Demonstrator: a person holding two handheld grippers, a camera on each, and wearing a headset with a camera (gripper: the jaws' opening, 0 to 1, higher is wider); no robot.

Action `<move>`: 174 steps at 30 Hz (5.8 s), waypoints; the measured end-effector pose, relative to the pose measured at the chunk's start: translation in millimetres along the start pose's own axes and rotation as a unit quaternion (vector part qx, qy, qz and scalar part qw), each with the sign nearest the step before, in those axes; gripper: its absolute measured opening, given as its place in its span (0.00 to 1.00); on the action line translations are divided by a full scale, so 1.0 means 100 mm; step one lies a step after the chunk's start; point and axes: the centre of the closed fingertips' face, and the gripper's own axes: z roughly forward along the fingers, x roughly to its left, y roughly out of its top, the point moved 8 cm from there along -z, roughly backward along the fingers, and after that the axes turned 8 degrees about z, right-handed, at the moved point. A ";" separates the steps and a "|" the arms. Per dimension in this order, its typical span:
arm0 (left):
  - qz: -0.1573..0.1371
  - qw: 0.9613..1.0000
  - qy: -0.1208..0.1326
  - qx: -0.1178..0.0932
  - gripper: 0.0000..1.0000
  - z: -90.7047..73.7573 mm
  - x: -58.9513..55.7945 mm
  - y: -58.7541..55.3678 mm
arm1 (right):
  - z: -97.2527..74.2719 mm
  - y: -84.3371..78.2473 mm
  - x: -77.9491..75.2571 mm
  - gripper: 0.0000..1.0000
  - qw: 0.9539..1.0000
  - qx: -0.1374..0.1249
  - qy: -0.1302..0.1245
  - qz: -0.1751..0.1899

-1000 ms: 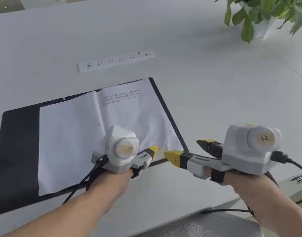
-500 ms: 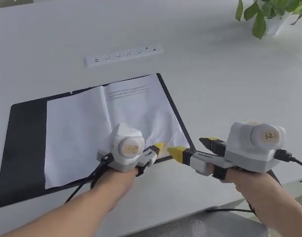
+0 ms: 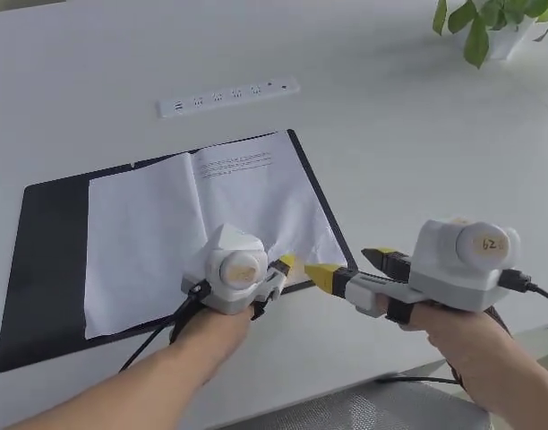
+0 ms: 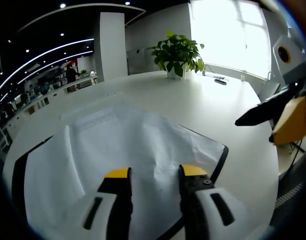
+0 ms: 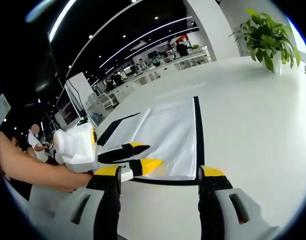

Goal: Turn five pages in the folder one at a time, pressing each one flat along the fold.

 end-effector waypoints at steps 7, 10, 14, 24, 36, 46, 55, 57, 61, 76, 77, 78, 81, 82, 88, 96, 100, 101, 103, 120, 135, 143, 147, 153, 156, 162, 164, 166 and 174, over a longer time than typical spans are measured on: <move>0.016 1.000 0.012 0.005 0.10 -0.01 0.01 -0.01 | 0.01 0.00 0.01 0.61 1.000 0.002 0.001 0.001; 0.017 1.000 0.010 0.006 0.10 -0.01 0.03 -0.01 | 0.01 -0.01 0.01 0.61 1.000 0.002 0.001 0.002; 0.018 1.000 0.011 0.008 0.10 0.00 0.04 -0.01 | 0.03 -0.02 0.01 0.61 1.000 0.003 0.003 0.004; -0.001 1.000 0.016 0.007 0.08 -0.01 0.06 0.00 | 0.13 0.00 -0.03 0.56 1.000 0.007 0.006 0.011; -0.008 1.000 0.017 0.008 0.08 0.00 0.05 0.01 | 0.35 0.02 -0.17 0.42 0.999 0.021 0.006 0.039; -0.008 1.000 0.017 0.007 0.08 0.02 0.05 0.01 | 0.40 0.06 -0.22 0.24 0.997 0.011 -0.001 0.076; -0.006 1.000 0.016 0.007 0.08 0.03 0.06 0.01 | 0.40 0.07 -0.26 0.09 0.997 0.010 -0.012 0.070; -0.006 1.000 0.016 0.007 0.08 0.03 0.06 0.01 | 0.40 0.06 -0.26 0.07 0.997 0.010 -0.014 0.069; -0.007 1.000 0.016 0.008 0.08 0.03 0.06 0.01 | 0.41 0.05 -0.28 0.03 0.997 0.011 -0.015 0.070; -0.051 0.998 0.020 0.017 0.08 -0.02 0.06 0.03 | 0.39 0.06 -0.29 0.00 0.995 0.003 -0.023 0.094; -0.056 0.998 0.018 0.018 0.08 -0.04 0.07 0.03 | 0.38 0.07 -0.28 0.00 0.995 0.001 -0.020 0.096; -0.061 0.998 0.017 0.024 0.06 -0.07 0.08 0.01 | 0.38 0.08 -0.27 0.00 0.995 -0.001 -0.018 0.098; -0.068 0.997 0.013 0.036 0.06 -0.17 0.11 -0.01 | 0.35 0.14 -0.16 0.00 0.995 -0.011 0.002 0.102; -0.069 0.997 0.013 0.043 0.06 -0.21 0.12 -0.02 | 0.34 0.16 -0.13 0.00 0.995 -0.013 0.005 0.099; -0.077 0.996 0.004 0.035 0.12 -0.53 0.21 -0.01 | 0.31 0.25 0.15 0.00 0.994 -0.027 0.046 0.091; -0.080 0.996 0.032 0.012 0.13 -1.00 0.45 0.03 | 0.31 0.34 0.56 0.00 0.994 -0.032 0.084 0.068; -0.085 0.995 0.048 0.001 0.15 -1.24 0.58 0.02 | 0.35 0.35 0.75 0.00 0.992 -0.030 0.102 0.064; -0.088 0.995 0.052 -0.001 0.15 -1.29 0.61 0.01 | 0.36 0.36 0.79 0.00 0.992 -0.031 0.106 0.064; -0.093 0.994 0.064 -0.006 0.16 -1.43 0.68 0.00 | 0.40 0.36 0.92 0.00 0.990 -0.029 0.121 0.066; -0.121 0.984 0.130 -0.020 0.17 -2.27 1.14 -0.33 | 0.86 0.13 1.84 0.00 0.980 0.019 0.190 0.065; -0.142 0.977 0.158 -0.018 0.16 -2.56 1.29 -0.59 | 1.33 -0.17 2.13 0.00 0.976 0.078 0.195 0.054; -0.148 0.976 0.161 -0.009 0.17 -2.62 1.31 -0.71 | 1.61 -0.36 2.15 0.00 0.976 0.113 0.179 0.050; -0.154 0.974 0.164 -0.003 0.16 -2.66 1.33 -0.78 | 1.73 -0.46 2.15 0.00 0.976 0.126 0.170 0.053; -0.160 0.974 0.162 0.002 0.16 -2.67 1.31 -0.83 | 1.89 -0.59 2.12 0.00 0.975 0.147 0.158 0.055; -0.161 0.974 0.160 0.005 0.16 -2.66 1.31 -0.86 | 1.98 -0.70 2.12 0.00 0.971 0.171 0.158 0.062; -0.161 0.975 0.154 0.011 0.16 -2.65 1.32 -0.91 | 2.10 -0.81 2.12 0.00 0.970 0.185 0.148 0.050; -0.161 0.975 0.151 0.015 0.16 -2.64 1.32 -0.94 | 2.11 -0.84 2.11 0.00 0.969 0.190 0.146 0.054; -0.162 0.975 0.151 0.018 0.16 -2.63 1.32 -0.96 | 2.12 -0.86 2.09 0.00 0.968 0.198 0.145 0.056; -0.159 0.976 0.144 0.032 0.16 -2.55 1.34 -1.01 | 2.11 -0.90 2.11 0.05 0.962 0.212 0.160 0.069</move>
